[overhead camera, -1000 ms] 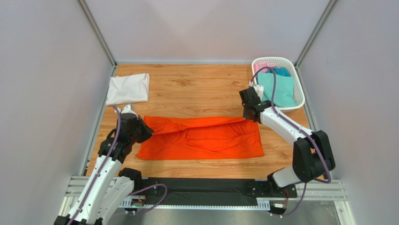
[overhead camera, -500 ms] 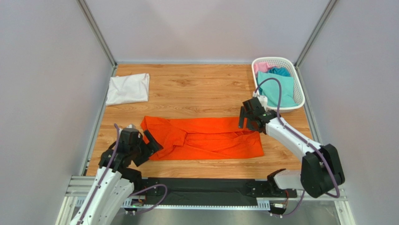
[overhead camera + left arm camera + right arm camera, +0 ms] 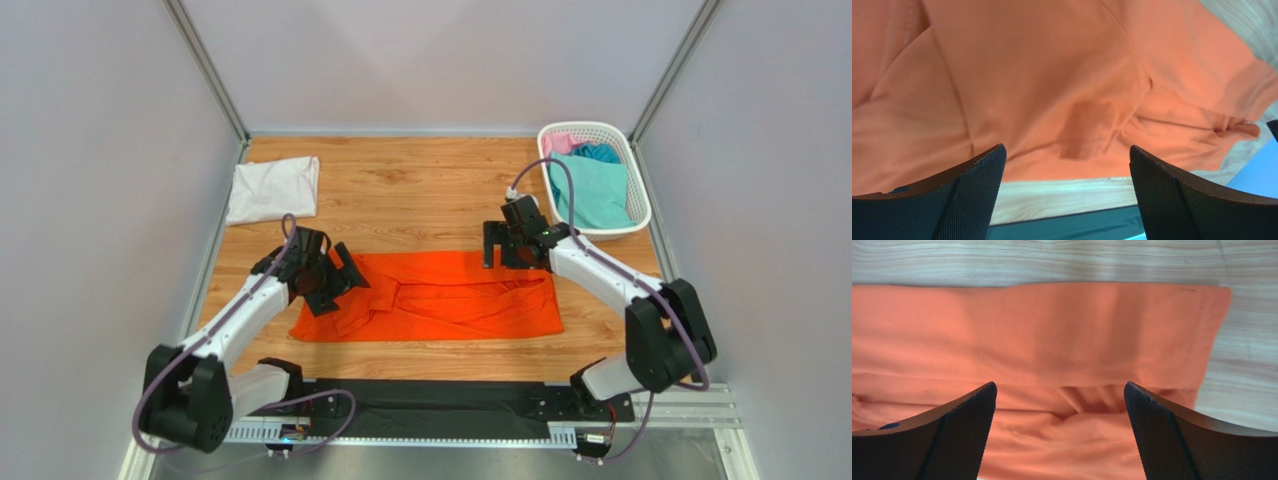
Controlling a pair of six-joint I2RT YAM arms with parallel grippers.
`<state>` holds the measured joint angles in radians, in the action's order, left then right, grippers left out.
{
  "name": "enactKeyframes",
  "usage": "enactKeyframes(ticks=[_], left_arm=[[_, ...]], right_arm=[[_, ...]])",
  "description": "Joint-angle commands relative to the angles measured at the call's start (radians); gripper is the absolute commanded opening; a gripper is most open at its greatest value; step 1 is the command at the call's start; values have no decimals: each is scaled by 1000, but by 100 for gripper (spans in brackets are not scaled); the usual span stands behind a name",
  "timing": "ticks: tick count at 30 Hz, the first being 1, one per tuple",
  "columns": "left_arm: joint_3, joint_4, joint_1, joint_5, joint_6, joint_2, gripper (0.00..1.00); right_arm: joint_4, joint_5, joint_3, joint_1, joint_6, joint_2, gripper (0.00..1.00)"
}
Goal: Fold and stack the t-shirts
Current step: Fold the tshirt
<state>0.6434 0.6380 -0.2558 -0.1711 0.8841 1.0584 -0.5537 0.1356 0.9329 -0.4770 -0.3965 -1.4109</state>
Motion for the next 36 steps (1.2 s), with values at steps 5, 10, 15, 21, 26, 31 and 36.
enactKeyframes(ticks=[5,10,15,21,26,31,36], left_arm=[[104,-215,-13,-24,-19,357,100],[269,-222,-19,-25,-39,607,100],[534,-157,-51,-10,-63,840,100],[1017,18,-106,-44,-122,1147,100],[1433,167,-161,-99,-155,1366,100],[1567,216,-189,-120,-166,1473,100],[1518,204,-214,-72,-211,1378,100]], right_arm=[[127,-31,61,14,-1,-203,100],[144,-41,11,14,-33,-241,100],[146,-72,-205,-6,-85,-94,100],[110,-192,-376,-211,-200,159,100],[130,-237,-411,-472,-333,225,100],[150,-212,-359,-610,-355,184,100],[92,-137,-280,-655,-308,205,100]])
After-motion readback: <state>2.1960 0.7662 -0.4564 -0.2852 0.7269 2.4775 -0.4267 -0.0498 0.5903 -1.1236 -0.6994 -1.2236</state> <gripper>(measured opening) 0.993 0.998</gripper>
